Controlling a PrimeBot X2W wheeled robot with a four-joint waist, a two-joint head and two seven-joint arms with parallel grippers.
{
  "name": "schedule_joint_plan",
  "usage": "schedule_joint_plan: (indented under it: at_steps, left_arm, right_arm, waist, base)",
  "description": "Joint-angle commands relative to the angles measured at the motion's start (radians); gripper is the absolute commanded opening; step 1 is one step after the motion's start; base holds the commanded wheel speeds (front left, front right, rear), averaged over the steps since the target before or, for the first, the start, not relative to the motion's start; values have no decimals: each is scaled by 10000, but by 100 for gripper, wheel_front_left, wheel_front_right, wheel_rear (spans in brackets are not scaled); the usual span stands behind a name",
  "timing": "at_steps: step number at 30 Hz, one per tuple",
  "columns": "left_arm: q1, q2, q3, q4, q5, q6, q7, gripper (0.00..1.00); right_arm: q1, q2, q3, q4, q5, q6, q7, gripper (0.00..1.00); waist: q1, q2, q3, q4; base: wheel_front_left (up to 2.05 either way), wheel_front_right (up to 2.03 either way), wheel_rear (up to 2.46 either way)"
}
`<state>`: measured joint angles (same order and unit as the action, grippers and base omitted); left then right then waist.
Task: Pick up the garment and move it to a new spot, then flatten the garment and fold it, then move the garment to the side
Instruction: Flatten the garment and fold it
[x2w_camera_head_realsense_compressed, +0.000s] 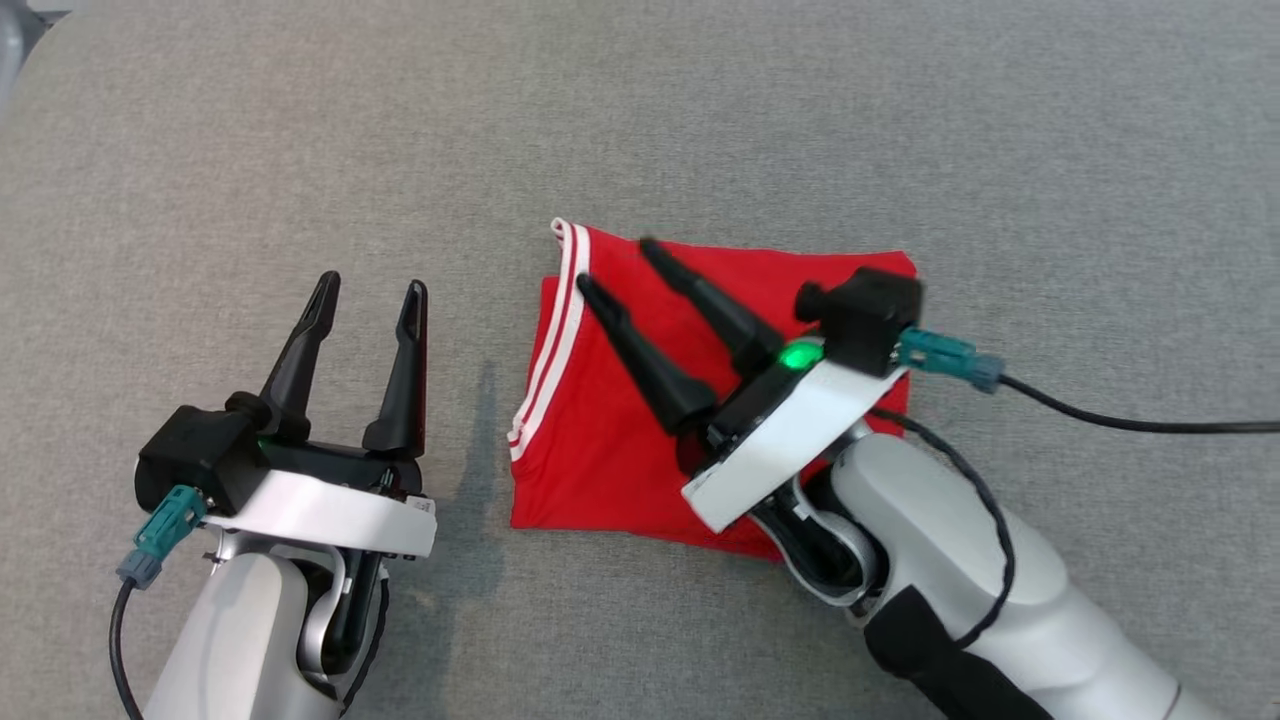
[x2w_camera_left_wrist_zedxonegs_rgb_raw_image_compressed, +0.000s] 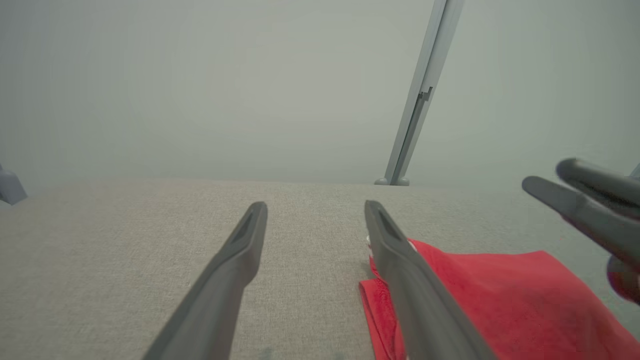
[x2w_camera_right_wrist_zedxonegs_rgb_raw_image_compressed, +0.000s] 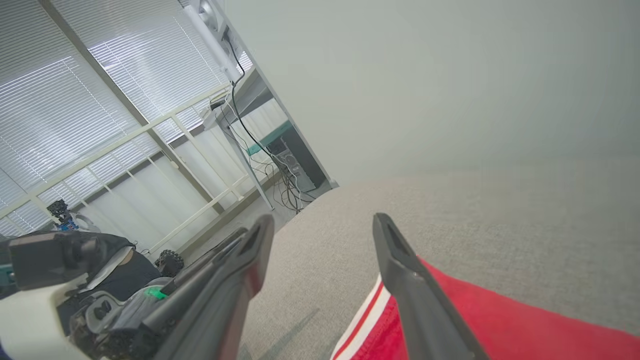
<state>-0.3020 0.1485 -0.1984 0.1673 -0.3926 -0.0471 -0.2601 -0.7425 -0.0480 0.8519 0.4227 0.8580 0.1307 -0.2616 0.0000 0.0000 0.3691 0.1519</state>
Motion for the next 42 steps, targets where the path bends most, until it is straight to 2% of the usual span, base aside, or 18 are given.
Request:
schedule_joint_plan:
  at_steps: [1, 11, 12, 21, 29, 42]
  left_arm:
    - [58, 60, 108, -32, 112, 38, -31, 100]
    - [439, 253, 456, -227, 222, 312, -31, 100]
    - [439, 253, 456, -227, 222, 312, -31, 100]
    - [897, 548, 662, -528, 198, 581, 153, 100]
    - [1462, 710, 683, -816, 127, 743, 380, 100]
    - [2531, 1010, 469, -1130, 205, 851, 809, 100]
  right_arm:
    - [303, -72, -544, -352, -453, 0, -53, 100]
    - [2548, -1277, -4569, -2705, -3161, 0, -38, 100]
    - [2548, -1277, -4569, -2705, -3161, 0, -38, 100]
    - [4863, -1617, -7576, -3877, -5044, 0, 621, 100]
    - [5968, -1404, -8170, -4570, -5466, 0, 1307, 100]
    - [7321, -1297, -8456, -4690, -5606, 0, 1926, 100]
  waist:
    - [0, 0, -75, -169]
    - [0, 0, -463, -726]
    - [0, 0, -463, -726]
    - [0, 0, -982, -1079]
    - [0, 0, -1592, -1250]
    - [0, 0, -2924, -1362]
  base:
    - [0, 0, 0]
    - [0, 0, 0]
    - [0, 0, 0]
    - [0, 0, 0]
    - [0, 0, 0]
    - [0, 0, 0]
